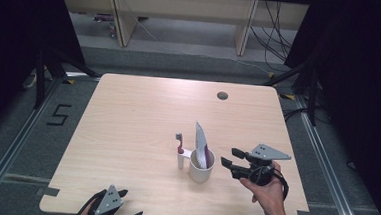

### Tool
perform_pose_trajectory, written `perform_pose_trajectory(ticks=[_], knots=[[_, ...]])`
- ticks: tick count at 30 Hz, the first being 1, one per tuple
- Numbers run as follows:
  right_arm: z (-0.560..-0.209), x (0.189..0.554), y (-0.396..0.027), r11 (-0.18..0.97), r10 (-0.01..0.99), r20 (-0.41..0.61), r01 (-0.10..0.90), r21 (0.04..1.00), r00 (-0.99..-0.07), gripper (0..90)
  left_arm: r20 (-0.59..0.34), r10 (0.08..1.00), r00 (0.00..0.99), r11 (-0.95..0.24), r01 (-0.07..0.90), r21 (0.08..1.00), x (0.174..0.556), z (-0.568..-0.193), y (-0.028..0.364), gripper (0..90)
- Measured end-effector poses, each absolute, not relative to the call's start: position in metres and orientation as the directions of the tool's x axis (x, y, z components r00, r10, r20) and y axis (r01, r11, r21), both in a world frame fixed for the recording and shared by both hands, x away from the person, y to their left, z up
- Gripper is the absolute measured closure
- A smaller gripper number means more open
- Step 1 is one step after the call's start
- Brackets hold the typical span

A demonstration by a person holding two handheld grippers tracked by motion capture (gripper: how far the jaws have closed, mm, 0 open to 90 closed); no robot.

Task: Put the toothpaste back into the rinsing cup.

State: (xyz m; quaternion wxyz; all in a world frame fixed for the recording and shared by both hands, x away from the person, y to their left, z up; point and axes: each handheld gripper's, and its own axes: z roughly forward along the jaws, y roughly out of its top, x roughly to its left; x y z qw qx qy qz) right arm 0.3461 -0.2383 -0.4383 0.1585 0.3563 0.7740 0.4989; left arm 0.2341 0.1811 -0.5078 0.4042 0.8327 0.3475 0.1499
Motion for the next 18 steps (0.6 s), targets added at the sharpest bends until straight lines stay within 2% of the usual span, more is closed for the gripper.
perform_pose_trajectory(ticks=[15,16,17,18], knots=[[-0.45,0.338,-0.25,0.212,0.724,0.164,0.442,0.871,-0.67,35.7,-0.04,0.709,0.704,-0.414,0.46,0.786,0.234,-0.508,0.182,17.1],[-0.45,0.335,-0.25,0.202,0.735,0.19,0.478,0.855,-0.651,35.2,-0.043,0.711,0.702,-0.408,0.461,0.788,0.234,-0.508,0.182,17.2],[-0.451,0.337,-0.253,0.23,0.73,0.146,0.442,0.867,-0.667,34.7,-0.045,0.713,0.699,-0.403,0.462,0.79,0.234,-0.508,0.182,17.1],[-0.454,0.336,-0.251,0.212,0.734,0.166,0.454,0.865,-0.659,34.2,-0.039,0.714,0.699,-0.411,0.464,0.785,0.234,-0.508,0.182,17.1]])
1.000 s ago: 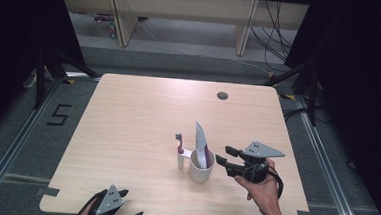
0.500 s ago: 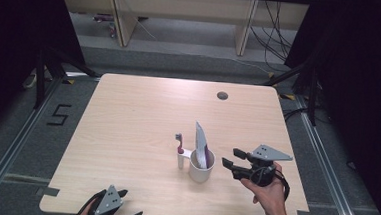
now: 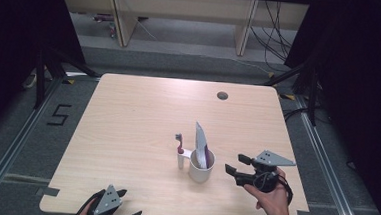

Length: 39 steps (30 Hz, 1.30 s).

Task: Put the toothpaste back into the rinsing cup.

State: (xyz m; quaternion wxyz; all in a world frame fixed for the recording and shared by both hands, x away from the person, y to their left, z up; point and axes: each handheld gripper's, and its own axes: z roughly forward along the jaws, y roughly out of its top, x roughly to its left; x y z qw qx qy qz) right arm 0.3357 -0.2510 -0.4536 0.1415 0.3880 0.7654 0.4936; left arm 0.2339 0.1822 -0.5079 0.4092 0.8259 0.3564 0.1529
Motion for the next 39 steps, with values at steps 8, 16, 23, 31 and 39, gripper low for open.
perform_pose_trajectory(ticks=[8,16,23,31,39], knots=[[-0.461,0.332,-0.253,0.223,0.728,0.17,0.463,0.858,-0.665,30.2,-0.032,0.714,0.699,-0.423,0.467,0.777,0.234,-0.508,0.184,17.2],[-0.471,0.329,-0.254,0.235,0.728,0.178,0.484,0.843,-0.662,27.4,-0.029,0.718,0.696,-0.417,0.462,0.783,0.234,-0.508,0.185,17.1],[-0.474,0.328,-0.26,0.247,0.732,0.163,0.481,0.841,-0.661,25.9,-0.022,0.721,0.693,-0.42,0.463,0.781,0.234,-0.508,0.185,17.1],[-0.474,0.322,-0.264,0.264,0.74,0.152,0.489,0.831,-0.656,25.6,-0.02,0.716,0.697,-0.423,0.457,0.783,0.233,-0.509,0.186,17.1],[-0.477,0.311,-0.269,0.253,0.758,0.17,0.524,0.814,-0.63,20.8,-0.012,0.709,0.705,-0.436,0.452,0.779,0.234,-0.508,0.184,17.1]])
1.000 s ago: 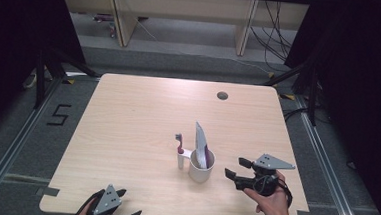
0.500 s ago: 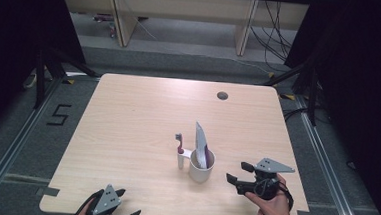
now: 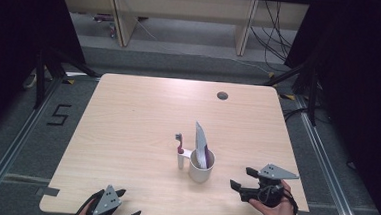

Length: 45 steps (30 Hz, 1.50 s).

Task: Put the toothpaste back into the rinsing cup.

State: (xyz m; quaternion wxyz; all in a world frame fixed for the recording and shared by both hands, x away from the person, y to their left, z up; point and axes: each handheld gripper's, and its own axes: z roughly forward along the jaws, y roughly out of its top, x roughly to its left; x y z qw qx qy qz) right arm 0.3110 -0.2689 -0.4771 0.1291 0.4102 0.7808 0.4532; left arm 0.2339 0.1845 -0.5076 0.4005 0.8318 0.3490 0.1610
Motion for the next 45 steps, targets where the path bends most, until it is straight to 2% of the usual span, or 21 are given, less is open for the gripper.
perform_pose_trajectory(ticks=[1,3,4,6,7,8,14,17,18,23,25,27,30,31,33,35,36,38,40,41,45], knots=[[-0.478,0.311,-0.271,0.27,0.752,0.147,0.504,0.82,-0.642,19.9,-0.039,0.717,0.696,-0.405,0.461,0.79,0.233,-0.508,0.182,17.1],[-0.479,0.306,-0.271,0.266,0.758,0.176,0.545,0.795,-0.628,18.8,-0.01,0.708,0.706,-0.439,0.451,0.777,0.235,-0.507,0.184,17.1],[-0.48,0.304,-0.271,0.253,0.76,0.188,0.549,0.797,-0.622,18.6,-0.028,0.71,0.704,-0.422,0.456,0.783,0.235,-0.508,0.183,17.1],[-0.482,0.303,-0.274,0.289,0.756,0.143,0.522,0.803,-0.638,18.3,-0.03,0.712,0.701,-0.42,0.46,0.782,0.235,-0.508,0.183,17.1],[-0.481,0.301,-0.274,0.283,0.758,0.167,0.549,0.786,-0.63,18.2,-0.028,0.71,0.703,-0.425,0.459,0.78,0.235,-0.508,0.183,17.0],[-0.482,0.301,-0.276,0.301,0.755,0.14,0.528,0.794,-0.641,18.2,-0.026,0.708,0.705,-0.423,0.454,0.784,0.235,-0.508,0.182,17.0],[-0.484,0.293,-0.278,0.288,0.755,0.17,0.554,0.782,-0.633,18.3,-0.011,0.708,0.707,-0.439,0.452,0.777,0.236,-0.508,0.183,17.0],[-0.487,0.293,-0.279,0.316,0.751,0.135,0.531,0.786,-0.647,18.3,-0.015,0.713,0.701,-0.431,0.454,0.78,0.236,-0.508,0.183,17.0],[-0.486,0.29,-0.278,0.303,0.753,0.167,0.561,0.77,-0.636,18.3,-0.016,0.712,0.702,-0.43,0.454,0.78,0.236,-0.508,0.183,17.0],[-0.487,0.291,-0.278,0.338,0.747,0.122,0.532,0.777,-0.653,18.0,-0.026,0.708,0.706,-0.425,0.455,0.783,0.236,-0.508,0.182,17.0],[-0.488,0.288,-0.276,0.318,0.754,0.15,0.555,0.769,-0.64,16.2,-0.028,0.709,0.704,-0.421,0.455,0.785,0.236,-0.508,0.183,17.0],[-0.49,0.289,-0.277,0.341,0.741,0.13,0.536,0.772,-0.659,15.9,-0.028,0.709,0.705,-0.421,0.455,0.785,0.236,-0.508,0.183,17.0],[-0.491,0.285,-0.275,0.346,0.755,0.148,0.58,0.738,-0.639,15.9,-0.026,0.709,0.704,-0.423,0.455,0.784,0.235,-0.508,0.182,17.0],[-0.492,0.285,-0.275,0.364,0.761,0.112,0.563,0.742,-0.639,15.9,-0.025,0.709,0.705,-0.424,0.454,0.783,0.235,-0.508,0.182,17.0],[-0.493,0.281,-0.272,0.343,0.768,0.147,0.593,0.728,-0.624,16.0,-0.015,0.71,0.704,-0.433,0.453,0.78,0.236,-0.508,0.183,16.9],[-0.493,0.281,-0.274,0.379,0.757,0.103,0.562,0.736,-0.645,15.9,-0.012,0.71,0.704,-0.435,0.453,0.778,0.236,-0.508,0.183,16.9],[-0.493,0.28,-0.273,0.362,0.759,0.135,0.585,0.726,-0.637,15.9,-0.011,0.709,0.705,-0.436,0.451,0.778,0.236,-0.508,0.183,16.9],[-0.494,0.279,-0.275,0.379,0.757,0.104,0.563,0.734,-0.645,15.9,-0.009,0.708,0.706,-0.439,0.45,0.778,0.236,-0.508,0.183,16.9],[-0.495,0.277,-0.274,0.364,0.759,0.135,0.588,0.722,-0.636,15.9,-0.028,0.71,0.703,-0.418,0.454,0.786,0.236,-0.509,0.182,16.8],[-0.495,0.277,-0.275,0.386,0.753,0.106,0.567,0.728,-0.649,15.9,-0.028,0.71,0.704,-0.417,0.452,0.789,0.236,-0.509,0.182,16.8],[-0.496,0.275,-0.274,0.391,0.756,0.108,0.577,0.717,-0.646,16.0,-0.021,0.707,0.707,-0.427,0.451,0.784,0.237,-0.509,0.183,16.8]])
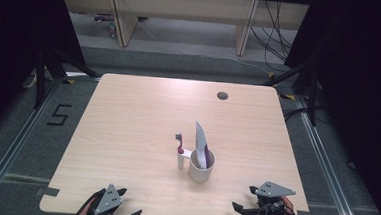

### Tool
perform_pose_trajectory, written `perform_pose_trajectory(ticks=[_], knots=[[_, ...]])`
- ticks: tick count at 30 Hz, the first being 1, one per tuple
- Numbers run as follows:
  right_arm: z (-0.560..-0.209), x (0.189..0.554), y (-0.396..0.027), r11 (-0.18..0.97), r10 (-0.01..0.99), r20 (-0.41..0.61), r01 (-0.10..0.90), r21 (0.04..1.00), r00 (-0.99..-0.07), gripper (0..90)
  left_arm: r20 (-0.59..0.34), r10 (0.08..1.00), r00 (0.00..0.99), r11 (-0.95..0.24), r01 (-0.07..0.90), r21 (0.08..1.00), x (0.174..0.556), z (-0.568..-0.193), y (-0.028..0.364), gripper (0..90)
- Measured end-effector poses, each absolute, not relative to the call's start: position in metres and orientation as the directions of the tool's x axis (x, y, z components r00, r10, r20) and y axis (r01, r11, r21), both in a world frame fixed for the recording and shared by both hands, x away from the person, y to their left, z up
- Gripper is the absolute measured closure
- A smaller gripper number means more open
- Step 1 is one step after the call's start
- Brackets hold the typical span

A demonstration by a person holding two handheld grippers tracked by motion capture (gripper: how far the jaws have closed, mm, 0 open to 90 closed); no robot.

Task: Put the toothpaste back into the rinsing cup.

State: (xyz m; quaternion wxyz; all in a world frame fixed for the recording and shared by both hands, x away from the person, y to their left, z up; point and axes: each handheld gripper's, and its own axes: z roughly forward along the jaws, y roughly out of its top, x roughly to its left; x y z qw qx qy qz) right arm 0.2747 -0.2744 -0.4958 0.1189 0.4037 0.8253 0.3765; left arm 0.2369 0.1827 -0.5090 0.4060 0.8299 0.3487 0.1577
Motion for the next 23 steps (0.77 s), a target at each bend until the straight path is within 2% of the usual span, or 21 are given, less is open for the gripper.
perform_pose_trajectory(ticks=[13,16,23], knots=[[-0.4969,0.2747,-0.2734,0.429,0.739,0.07,0.547,0.719,-0.67,15.9,-0.022,0.709,0.705,-0.427,0.454,0.782,0.2369,-0.5088,0.1831,16.7],[-0.4969,0.2727,-0.2715,0.415,0.742,0.109,0.581,0.701,-0.661,15.9,-0.022,0.71,0.704,-0.426,0.454,0.782,0.2369,-0.5088,0.1832,16.7],[-0.4974,0.2729,-0.271,0.411,0.741,0.112,0.58,0.704,-0.662,16.0,-0.023,0.71,0.704,-0.426,0.454,0.782,0.237,-0.5087,0.1832,16.7]])
